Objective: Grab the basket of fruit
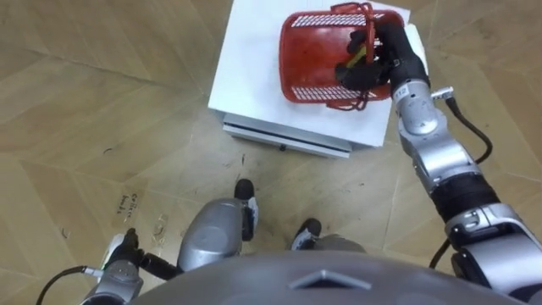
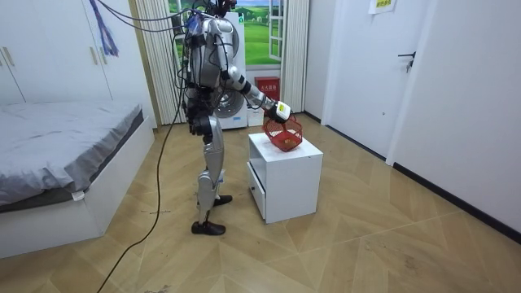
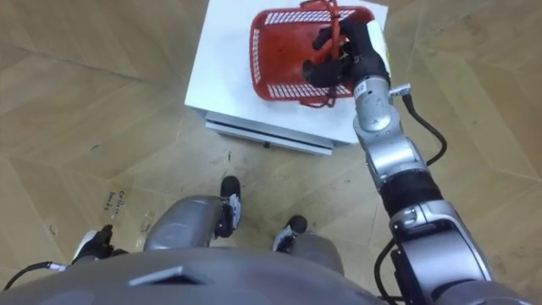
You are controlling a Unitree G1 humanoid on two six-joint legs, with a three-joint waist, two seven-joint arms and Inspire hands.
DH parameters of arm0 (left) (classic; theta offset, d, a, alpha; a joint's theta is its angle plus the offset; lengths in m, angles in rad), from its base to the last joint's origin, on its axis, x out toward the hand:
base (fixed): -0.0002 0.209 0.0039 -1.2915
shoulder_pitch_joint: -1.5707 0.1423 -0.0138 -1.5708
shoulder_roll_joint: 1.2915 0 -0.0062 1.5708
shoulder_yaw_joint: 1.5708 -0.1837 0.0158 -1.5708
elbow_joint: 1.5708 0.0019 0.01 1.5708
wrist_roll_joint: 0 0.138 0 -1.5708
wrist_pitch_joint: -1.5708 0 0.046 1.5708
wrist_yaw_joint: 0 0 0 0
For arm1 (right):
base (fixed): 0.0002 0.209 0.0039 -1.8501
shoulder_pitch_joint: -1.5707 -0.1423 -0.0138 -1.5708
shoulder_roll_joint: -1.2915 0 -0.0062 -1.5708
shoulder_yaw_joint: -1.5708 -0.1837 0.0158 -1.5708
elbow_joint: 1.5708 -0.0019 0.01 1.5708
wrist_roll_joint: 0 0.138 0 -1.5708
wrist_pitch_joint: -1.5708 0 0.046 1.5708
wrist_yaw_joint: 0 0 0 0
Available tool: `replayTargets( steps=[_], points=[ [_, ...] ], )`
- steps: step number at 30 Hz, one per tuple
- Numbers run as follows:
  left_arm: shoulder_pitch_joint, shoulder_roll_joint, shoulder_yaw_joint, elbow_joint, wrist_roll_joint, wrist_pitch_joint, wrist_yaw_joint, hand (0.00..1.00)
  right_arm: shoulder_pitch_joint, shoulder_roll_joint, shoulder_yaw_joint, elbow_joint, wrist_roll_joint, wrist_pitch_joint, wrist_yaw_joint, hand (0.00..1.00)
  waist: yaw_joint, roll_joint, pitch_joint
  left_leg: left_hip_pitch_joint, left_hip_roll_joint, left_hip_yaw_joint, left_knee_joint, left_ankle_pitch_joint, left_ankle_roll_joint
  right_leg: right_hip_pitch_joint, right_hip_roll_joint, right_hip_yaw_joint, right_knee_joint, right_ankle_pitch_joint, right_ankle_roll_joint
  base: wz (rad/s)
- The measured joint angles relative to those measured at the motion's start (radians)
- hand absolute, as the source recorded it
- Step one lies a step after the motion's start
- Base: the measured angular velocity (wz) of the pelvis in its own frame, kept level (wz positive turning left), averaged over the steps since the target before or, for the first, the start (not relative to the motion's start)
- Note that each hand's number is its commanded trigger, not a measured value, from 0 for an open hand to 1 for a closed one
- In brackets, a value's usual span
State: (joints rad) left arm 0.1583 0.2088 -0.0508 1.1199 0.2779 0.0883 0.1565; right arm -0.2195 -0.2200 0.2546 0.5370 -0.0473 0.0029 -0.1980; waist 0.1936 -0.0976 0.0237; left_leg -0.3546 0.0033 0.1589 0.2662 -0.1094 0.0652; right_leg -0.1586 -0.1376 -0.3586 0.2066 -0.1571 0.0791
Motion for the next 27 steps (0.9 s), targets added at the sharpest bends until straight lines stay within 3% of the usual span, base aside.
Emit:
replayTargets(
  steps=[8, 27],
  points=[
    [-0.005, 0.001, -0.002, 0.005, 0.000, 0.000, -0.021, 0.00, 0.004, 0.000, 0.002, 0.013, 0.001, 0.000, 0.006, 0.00, 0.001, -0.024, 0.0050, -0.002, 0.000, 0.000, 0.006, 0.000, 0.000, 0.003, 0.000, -0.003, 0.001, 0.000, 0.000, 0.00],
    [-0.013, 0.005, -0.011, 0.022, -0.001, -0.001, -0.021, 0.00, 0.005, 0.001, 0.008, 0.007, 0.001, 0.000, 0.015, 0.00, -0.001, -0.031, 0.0037, -0.001, 0.002, -0.006, 0.010, 0.000, 0.000, 0.002, 0.000, -0.013, 0.014, 0.000, 0.000, 0.00]
  ],
)
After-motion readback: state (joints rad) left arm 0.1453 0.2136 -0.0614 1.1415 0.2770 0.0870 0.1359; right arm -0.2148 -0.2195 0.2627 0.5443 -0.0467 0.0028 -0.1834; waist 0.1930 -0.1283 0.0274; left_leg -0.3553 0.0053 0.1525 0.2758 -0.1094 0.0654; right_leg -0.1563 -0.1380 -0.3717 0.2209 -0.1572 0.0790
